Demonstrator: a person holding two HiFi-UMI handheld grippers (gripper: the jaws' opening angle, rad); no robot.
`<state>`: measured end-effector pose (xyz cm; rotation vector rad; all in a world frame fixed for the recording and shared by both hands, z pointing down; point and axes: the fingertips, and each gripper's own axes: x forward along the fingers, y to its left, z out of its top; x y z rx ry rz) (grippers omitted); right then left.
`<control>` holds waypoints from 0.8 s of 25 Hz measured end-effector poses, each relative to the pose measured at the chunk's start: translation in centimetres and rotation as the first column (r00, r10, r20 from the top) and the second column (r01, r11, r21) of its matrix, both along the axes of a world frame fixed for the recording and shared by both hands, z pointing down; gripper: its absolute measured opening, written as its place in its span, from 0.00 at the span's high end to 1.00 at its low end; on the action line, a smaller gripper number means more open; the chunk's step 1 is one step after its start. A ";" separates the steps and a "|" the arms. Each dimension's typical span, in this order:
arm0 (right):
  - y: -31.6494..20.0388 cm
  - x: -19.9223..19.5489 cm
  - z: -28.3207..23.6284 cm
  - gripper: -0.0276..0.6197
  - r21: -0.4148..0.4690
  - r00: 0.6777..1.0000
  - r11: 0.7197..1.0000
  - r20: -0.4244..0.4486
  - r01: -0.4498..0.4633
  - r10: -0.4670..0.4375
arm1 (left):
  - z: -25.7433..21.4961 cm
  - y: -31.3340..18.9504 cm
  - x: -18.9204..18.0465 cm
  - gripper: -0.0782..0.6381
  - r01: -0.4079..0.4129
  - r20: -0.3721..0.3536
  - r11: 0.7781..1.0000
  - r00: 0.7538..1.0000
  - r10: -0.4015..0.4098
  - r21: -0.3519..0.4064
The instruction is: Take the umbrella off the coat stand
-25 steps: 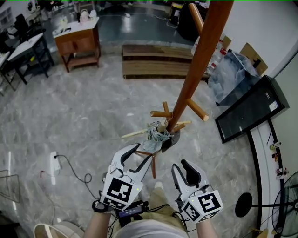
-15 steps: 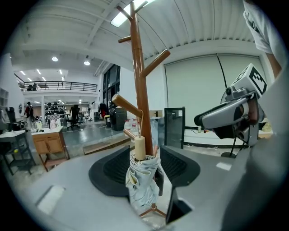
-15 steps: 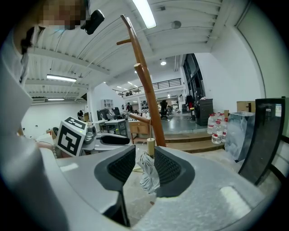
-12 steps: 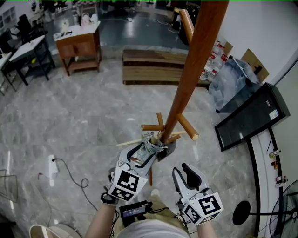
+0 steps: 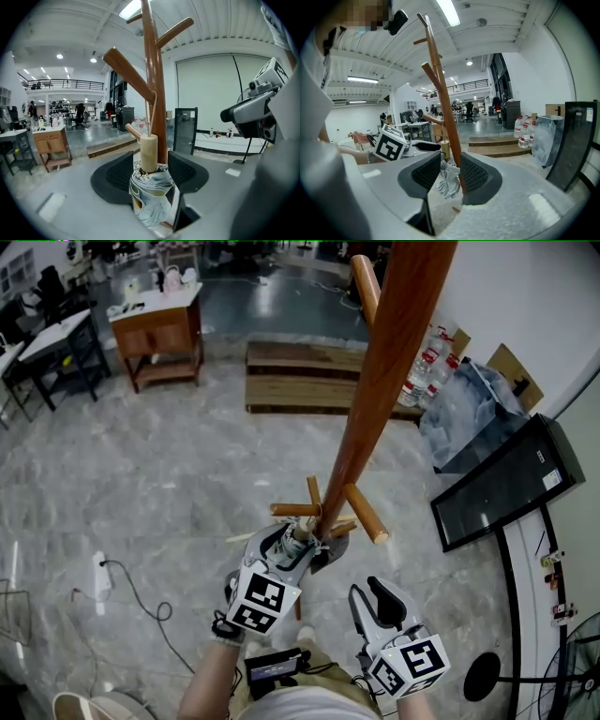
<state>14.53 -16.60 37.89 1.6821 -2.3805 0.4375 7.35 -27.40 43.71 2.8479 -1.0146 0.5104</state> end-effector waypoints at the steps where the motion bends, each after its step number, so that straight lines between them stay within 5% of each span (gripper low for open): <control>1: 0.0 0.3 0.1 0.76 -0.001 1.000 1.000 0.002 -0.003 0.003 | 0.2 -0.2 0.2 0.57 0.003 0.005 1.000 1.000 -0.003 0.000; 7: 0.1 0.9 0.7 0.76 -0.013 1.000 1.000 0.006 -0.023 0.023 | 0.5 -1.2 0.5 0.58 0.008 0.026 1.000 1.000 -0.008 0.013; 12: 0.1 1.9 1.0 0.76 -0.015 0.999 0.999 0.016 -0.030 0.030 | 0.3 -1.6 1.1 0.68 0.011 0.030 1.000 0.999 -0.012 0.024; 20: -0.5 1.7 1.3 0.76 -0.018 1.000 1.000 0.020 -0.013 0.013 | 0.2 -1.6 0.8 0.68 0.024 0.034 0.999 0.999 -0.025 0.028</control>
